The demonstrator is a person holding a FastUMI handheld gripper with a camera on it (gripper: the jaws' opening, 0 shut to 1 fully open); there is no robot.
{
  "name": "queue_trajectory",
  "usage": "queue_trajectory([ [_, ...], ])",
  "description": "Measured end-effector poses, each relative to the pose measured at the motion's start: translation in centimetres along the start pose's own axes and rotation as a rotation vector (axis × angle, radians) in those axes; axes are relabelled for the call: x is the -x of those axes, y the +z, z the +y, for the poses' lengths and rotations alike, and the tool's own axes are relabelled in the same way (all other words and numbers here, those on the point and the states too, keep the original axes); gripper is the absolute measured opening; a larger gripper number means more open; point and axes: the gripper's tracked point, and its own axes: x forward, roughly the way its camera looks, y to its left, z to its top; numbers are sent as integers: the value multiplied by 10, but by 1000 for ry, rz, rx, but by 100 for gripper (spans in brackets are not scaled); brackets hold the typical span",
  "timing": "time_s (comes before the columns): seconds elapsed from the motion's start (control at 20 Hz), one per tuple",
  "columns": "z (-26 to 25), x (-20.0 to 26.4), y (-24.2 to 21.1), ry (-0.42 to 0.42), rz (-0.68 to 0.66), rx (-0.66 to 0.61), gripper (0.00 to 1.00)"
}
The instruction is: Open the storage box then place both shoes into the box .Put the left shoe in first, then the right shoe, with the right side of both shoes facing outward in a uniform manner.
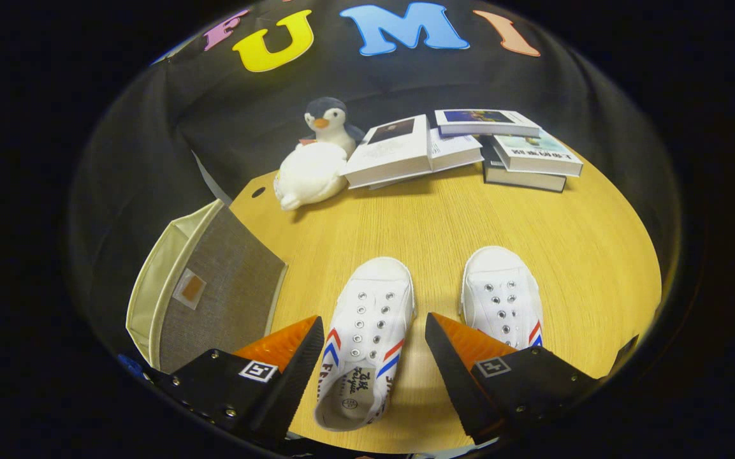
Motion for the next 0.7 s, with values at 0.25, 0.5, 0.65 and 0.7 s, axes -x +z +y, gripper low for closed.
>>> queue_trajectory([
  [0.25, -15, -19, -26, -18, 80, 0, 91],
  [0.5, -19, -27, -34, 8, 118, -60, 87],
  [0.65, -16, -28, -37, 43, 134, -86, 82],
  [0.7, -8, -28, -38, 80, 141, -125, 80],
])
